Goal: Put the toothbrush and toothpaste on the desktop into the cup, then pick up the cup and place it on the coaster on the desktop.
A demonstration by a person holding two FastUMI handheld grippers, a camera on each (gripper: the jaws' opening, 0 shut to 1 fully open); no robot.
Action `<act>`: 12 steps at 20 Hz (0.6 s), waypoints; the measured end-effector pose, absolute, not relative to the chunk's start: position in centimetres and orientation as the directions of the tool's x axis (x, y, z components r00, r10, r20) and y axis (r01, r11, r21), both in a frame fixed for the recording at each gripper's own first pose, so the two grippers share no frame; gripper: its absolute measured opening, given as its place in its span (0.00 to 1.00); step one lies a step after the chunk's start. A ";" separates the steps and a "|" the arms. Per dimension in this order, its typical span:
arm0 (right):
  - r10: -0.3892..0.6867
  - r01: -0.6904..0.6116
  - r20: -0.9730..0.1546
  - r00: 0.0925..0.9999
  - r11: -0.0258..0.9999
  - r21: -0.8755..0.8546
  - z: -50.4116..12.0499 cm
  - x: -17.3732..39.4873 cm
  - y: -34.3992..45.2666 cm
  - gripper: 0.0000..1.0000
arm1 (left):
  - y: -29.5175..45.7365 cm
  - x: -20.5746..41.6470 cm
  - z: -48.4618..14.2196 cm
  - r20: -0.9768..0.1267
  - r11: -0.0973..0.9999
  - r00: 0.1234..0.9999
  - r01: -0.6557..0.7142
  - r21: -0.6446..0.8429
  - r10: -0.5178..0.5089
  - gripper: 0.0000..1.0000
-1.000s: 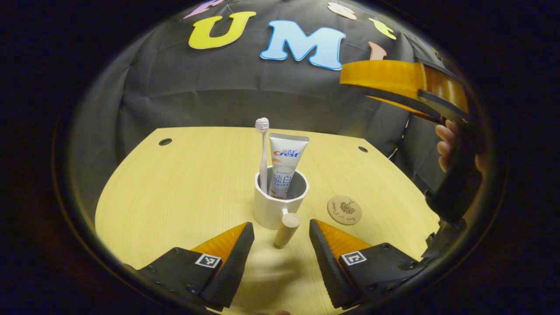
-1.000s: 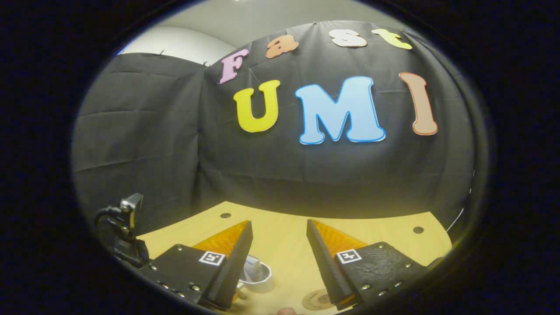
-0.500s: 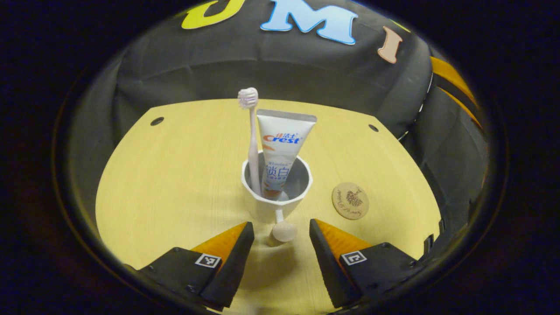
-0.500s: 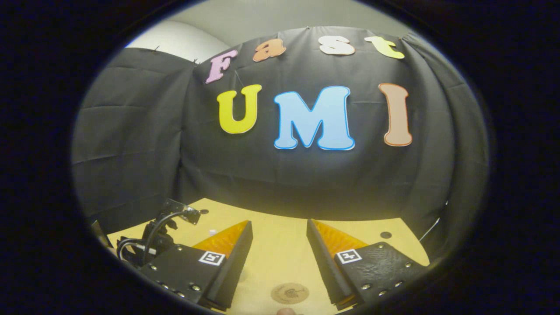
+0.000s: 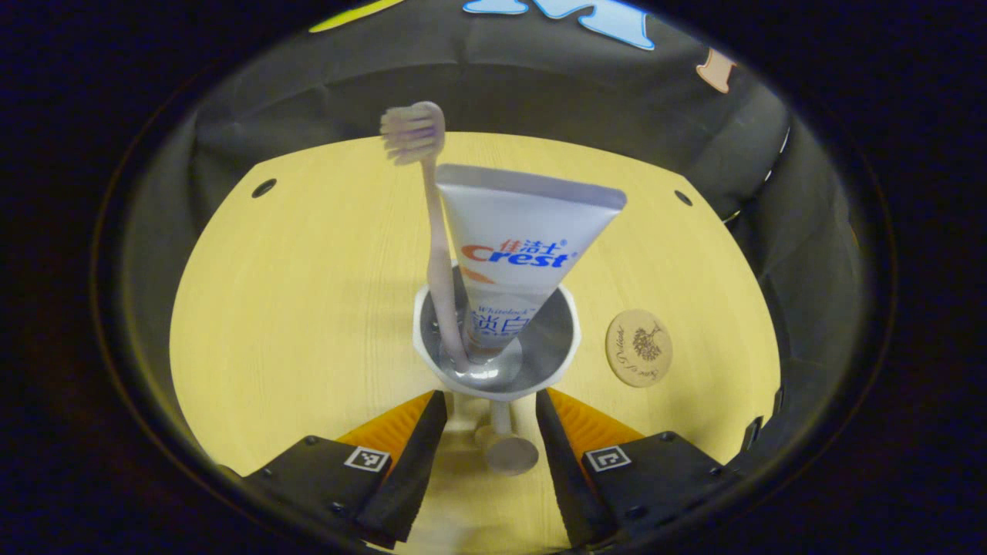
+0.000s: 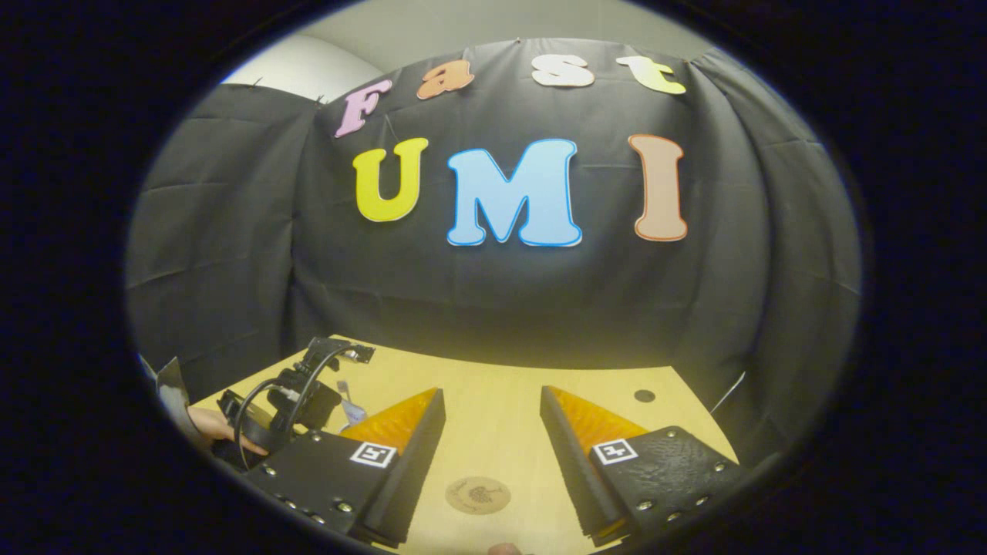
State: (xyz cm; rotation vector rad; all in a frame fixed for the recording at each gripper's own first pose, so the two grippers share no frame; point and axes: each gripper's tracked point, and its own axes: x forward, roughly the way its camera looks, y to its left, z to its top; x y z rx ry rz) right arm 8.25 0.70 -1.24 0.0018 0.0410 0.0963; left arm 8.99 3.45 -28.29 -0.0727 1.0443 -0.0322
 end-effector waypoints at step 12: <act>0.044 -0.041 -0.078 0.996 0.998 0.041 -2.5 7.0 -1.9 0.77 | 3.1 8.4 -29.5 -0.903 1.000 0.429 -0.018 -0.010 -0.001 0.36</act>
